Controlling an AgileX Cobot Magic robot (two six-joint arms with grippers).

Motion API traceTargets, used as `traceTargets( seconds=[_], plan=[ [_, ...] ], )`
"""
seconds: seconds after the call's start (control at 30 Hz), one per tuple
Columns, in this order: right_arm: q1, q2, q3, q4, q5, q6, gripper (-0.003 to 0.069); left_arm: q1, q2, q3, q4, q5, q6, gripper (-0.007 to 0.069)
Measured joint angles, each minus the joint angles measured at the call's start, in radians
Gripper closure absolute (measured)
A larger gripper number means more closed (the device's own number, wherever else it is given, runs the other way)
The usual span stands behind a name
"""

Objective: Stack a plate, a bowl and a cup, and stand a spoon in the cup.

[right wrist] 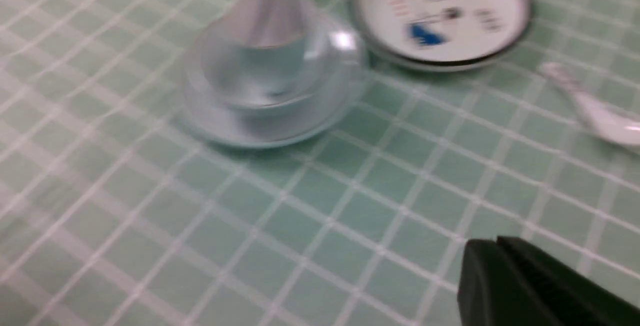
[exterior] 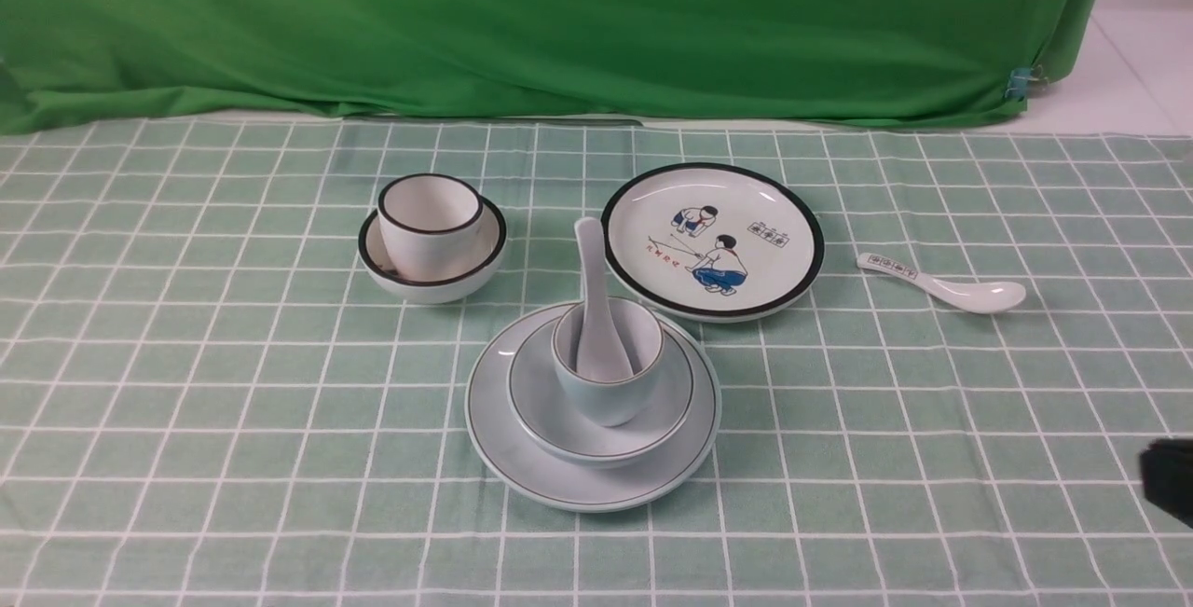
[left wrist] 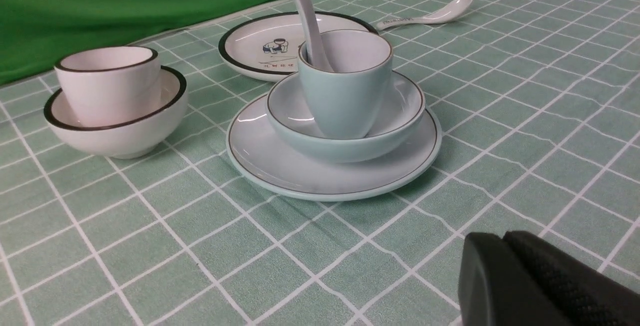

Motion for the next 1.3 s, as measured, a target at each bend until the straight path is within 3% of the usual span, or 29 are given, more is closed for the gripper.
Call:
traceTargets(
  seconds=[0.2,0.37,0.6,1.3],
  plan=[
    [-0.214,-0.324,0.312,-0.014,-0.134,0.007,0.0639,0.0,0.0,0.0,0.0,0.004,-0.002,0.0615],
    [-0.275,-0.423,0.433,-0.038,-0.149,0.039,0.0639,0.0,0.0,0.0,0.0,0.005,-0.003,0.0613],
    [-0.283,-0.484,0.543,-0.045,-0.207,0.083,0.0639,0.0,-0.002,0.001,0.0,0.008,-0.003,0.0613],
    [-0.289,-0.484,0.543,-0.047,-0.239,0.099,0.0597,0.0,-0.003,0.001,0.0,0.013,-0.004,0.0612]
  ],
)
